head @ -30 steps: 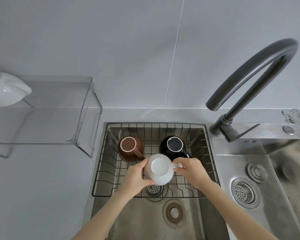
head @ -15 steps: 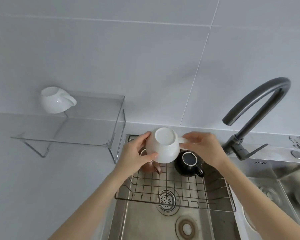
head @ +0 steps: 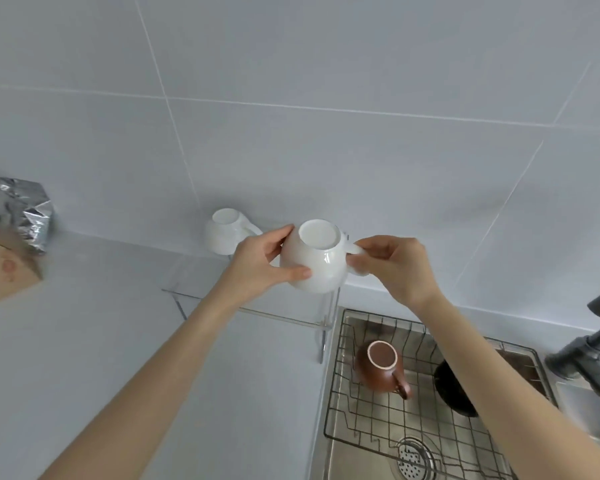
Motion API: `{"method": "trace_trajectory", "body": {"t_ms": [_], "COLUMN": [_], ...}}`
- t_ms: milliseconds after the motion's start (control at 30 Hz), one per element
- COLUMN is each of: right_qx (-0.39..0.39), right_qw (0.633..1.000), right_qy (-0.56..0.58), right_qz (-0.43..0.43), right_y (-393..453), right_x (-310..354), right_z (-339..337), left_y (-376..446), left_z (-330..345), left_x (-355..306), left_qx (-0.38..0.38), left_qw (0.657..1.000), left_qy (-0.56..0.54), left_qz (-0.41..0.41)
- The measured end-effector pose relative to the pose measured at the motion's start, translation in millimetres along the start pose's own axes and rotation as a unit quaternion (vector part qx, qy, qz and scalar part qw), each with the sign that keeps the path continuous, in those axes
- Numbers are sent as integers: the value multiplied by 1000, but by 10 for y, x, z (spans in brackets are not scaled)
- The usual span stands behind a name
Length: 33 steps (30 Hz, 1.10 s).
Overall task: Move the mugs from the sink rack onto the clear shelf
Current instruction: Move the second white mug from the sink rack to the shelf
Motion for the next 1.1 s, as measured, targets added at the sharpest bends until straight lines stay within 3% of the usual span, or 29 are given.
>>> {"method": "trace_trajectory", "body": {"t_ms": [567, 833, 1100], "right_qx": [55, 53, 68], "right_qw": [997, 996, 994], "right_qy": [-17, -4, 7], "right_qz": [46, 72, 84], "right_y": [513, 627, 717], "right_x": [-60, -106, -163], "right_z": [1869, 2221, 2237], "left_y": [-11, 12, 8], "left_z": [-1520, -1729, -1670], "left_x": [1208, 1443, 1576], "left_qx": [1, -1, -48], "left_qw": [991, 989, 989], "left_qy": [-25, -31, -21], "left_qz": [-134, -147, -136]}}
Point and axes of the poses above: each hand's wrist, its own y-axis towards the middle knuckle, its own z-axis out of the palm, x = y × z, the point moved 2 cm from there along y, towards the middle knuckle
